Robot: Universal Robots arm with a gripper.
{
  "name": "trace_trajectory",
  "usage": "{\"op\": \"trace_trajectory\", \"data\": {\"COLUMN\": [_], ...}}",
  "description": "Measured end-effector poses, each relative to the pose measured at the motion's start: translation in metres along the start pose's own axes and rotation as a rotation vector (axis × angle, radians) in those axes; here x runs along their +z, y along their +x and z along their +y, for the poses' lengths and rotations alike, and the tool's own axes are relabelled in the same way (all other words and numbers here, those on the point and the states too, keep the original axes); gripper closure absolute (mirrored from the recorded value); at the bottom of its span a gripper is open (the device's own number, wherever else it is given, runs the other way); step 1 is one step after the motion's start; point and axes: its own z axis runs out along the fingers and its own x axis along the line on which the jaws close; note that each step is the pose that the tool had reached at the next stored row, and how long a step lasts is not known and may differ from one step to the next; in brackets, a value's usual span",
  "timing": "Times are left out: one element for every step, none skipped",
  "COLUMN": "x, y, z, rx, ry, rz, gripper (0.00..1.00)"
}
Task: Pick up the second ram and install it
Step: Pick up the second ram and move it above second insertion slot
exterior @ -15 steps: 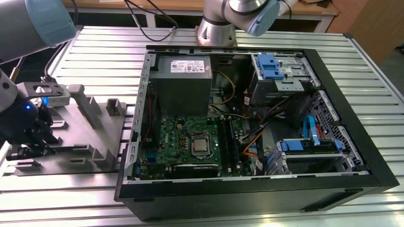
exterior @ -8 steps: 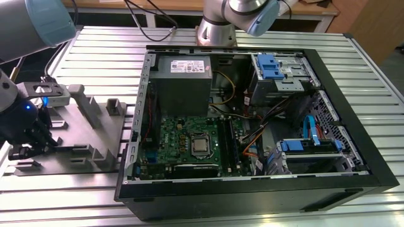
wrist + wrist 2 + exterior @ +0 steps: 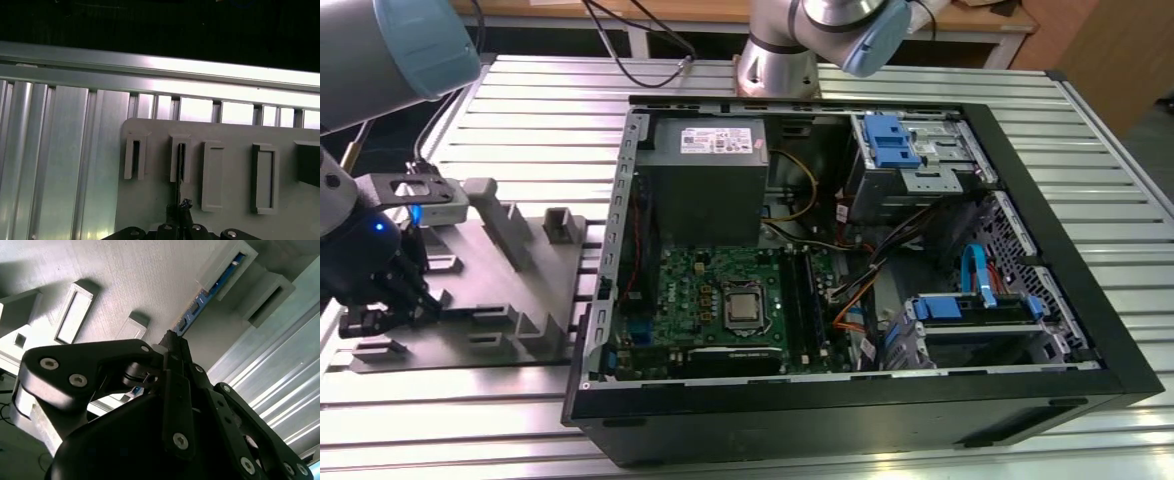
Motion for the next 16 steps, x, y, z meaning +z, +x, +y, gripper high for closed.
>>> {"op": "trace_trajectory", "data": {"x": [0.0, 0.0, 0.0, 0.0, 0.0, 0.0, 0.0, 0.0, 0.0, 0.0, 0.0002, 0.0004, 0.0007, 0.0007, 0.0008, 0.0009], "y": [0.0, 0.0, 0.0, 0.0, 0.0, 0.0, 0.0, 0.0, 0.0, 0.0, 0.0, 0.0, 0.0001, 0.0, 0.0, 0.0], "z": [0.0, 0.0, 0.0, 0.0, 0.0, 0.0, 0.0, 0.0, 0.0, 0.0, 0.0, 0.0, 0.0, 0.0, 0.0, 0.0], "rx": [0.0, 0.0, 0.0, 0.0, 0.0, 0.0, 0.0, 0.0, 0.0, 0.002, 0.015, 0.033, 0.052, 0.068, 0.07, 0.071], "ry": [0.0, 0.0, 0.0, 0.0, 0.0, 0.0, 0.0, 0.0, 0.0, 0.0001, 0.0005, 0.0011, 0.0017, 0.0024, 0.0025, 0.0027], "rz": [0.0, 0.0, 0.0001, 0.0, 0.0, 0.0, 0.0001, 0.0001, 0.0001, 0.0001, 0.0001, -0.0001, -0.0002, -0.0004, -0.0005, -0.0006], "gripper": [0.87, 0.87, 0.87, 0.87, 0.88, 0.88, 0.88, 0.88, 0.88, 0.88, 0.88, 0.88, 0.88, 0.88, 0.88, 0.88]}}
